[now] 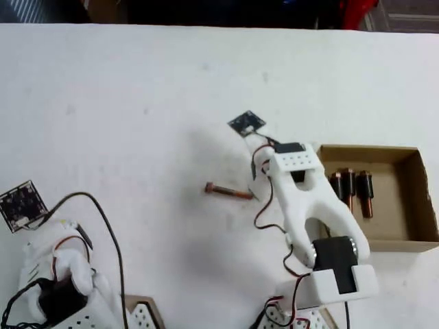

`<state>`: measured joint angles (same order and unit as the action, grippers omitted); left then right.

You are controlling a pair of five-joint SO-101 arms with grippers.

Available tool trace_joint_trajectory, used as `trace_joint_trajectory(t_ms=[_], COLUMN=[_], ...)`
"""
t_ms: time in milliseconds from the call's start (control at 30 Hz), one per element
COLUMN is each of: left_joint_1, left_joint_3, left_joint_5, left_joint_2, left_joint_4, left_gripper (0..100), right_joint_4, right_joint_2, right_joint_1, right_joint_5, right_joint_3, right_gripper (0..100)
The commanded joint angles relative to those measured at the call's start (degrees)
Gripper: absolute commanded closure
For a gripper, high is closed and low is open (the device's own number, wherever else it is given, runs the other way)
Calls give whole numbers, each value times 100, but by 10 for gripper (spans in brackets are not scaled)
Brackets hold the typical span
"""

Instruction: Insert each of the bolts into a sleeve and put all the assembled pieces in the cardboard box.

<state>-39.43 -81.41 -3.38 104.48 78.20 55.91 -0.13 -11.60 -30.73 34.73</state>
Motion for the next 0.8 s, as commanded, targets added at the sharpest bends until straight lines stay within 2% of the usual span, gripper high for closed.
trace_joint_trajectory(t_ms=[0,767], left_joint_1=[-22,-22], left_joint_3=[9,9], left_joint_5=[-62,-62], left_joint_2=[22,22], left_joint_4=[-158,-149], left_gripper=[979,979], right_joint_4=[-101,92], right_joint_2=[-286,-277], right_joint_1=[48,31], right_joint_5=[-255,-290], right_joint_3=[0,-18], right_gripper=[918,916])
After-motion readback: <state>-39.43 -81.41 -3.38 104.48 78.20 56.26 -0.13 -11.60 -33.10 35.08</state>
